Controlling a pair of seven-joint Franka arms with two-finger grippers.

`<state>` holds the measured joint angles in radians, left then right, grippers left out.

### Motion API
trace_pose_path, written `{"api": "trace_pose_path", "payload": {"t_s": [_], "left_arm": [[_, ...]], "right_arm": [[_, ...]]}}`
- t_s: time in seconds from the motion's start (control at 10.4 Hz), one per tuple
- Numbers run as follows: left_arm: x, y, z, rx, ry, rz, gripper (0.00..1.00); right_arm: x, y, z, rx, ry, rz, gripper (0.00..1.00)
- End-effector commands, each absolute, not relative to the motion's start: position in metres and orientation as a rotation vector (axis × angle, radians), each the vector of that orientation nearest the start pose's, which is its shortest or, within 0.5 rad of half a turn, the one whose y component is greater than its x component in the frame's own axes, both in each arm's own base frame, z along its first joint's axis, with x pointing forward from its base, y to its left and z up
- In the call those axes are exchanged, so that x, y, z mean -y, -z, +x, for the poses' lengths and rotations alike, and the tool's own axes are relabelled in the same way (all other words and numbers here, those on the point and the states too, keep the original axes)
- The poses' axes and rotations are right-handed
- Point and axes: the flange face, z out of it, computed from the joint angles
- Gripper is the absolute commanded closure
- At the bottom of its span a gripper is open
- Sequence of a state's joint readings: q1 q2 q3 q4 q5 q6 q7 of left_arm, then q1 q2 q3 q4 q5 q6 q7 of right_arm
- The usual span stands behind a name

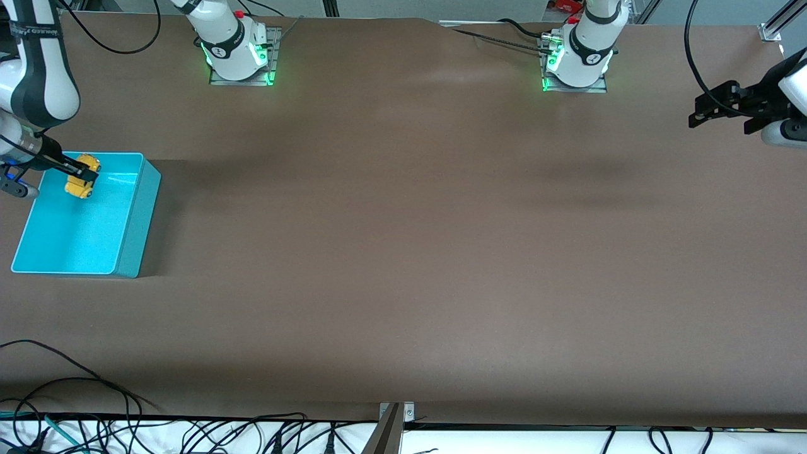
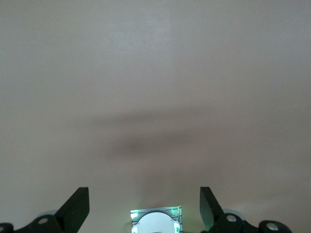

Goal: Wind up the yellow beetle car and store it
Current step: 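Open the right gripper to drop the car in the bin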

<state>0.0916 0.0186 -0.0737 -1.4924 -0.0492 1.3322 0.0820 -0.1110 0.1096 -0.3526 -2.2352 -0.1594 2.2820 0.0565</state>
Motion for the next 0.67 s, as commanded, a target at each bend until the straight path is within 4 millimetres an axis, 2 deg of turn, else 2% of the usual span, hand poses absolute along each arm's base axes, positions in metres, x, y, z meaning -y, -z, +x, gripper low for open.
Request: {"api": "trace_pose_path", "payload": {"t_s": [0.0, 0.1, 0.29, 0.39, 0.48, 0.58], "left_arm": [[-0.003, -0.636, 0.536, -0.115, -0.263, -3.177, 0.00], [-0.002, -0.636, 0.537, -0.118, -0.261, -3.179, 0.00], [-0.004, -0.636, 0.537, -0.111, -0.261, -3.173, 0.00], [-0.011, -0.636, 0.537, -0.092, -0.263, -3.176, 0.00], [-0.021, -0.636, 0.537, -0.066, -0.262, -3.180, 0.00], [-0.023, -0.635, 0.537, -0.060, -0.264, -3.186, 0.00]], "right_arm": [[0.255, -0.272, 0.475, -0.577, -0.083, -3.264, 0.61], [0.264, -0.248, 0.472, -0.591, -0.096, -3.268, 0.58], [0.277, -0.218, 0.465, -0.615, -0.108, -3.274, 0.57], [0.276, -0.210, 0.465, -0.607, -0.106, -3.278, 0.57], [0.265, -0.207, 0.472, -0.567, -0.107, -3.277, 0.53], [0.263, -0.202, 0.473, -0.563, -0.119, -3.276, 0.46]]}}
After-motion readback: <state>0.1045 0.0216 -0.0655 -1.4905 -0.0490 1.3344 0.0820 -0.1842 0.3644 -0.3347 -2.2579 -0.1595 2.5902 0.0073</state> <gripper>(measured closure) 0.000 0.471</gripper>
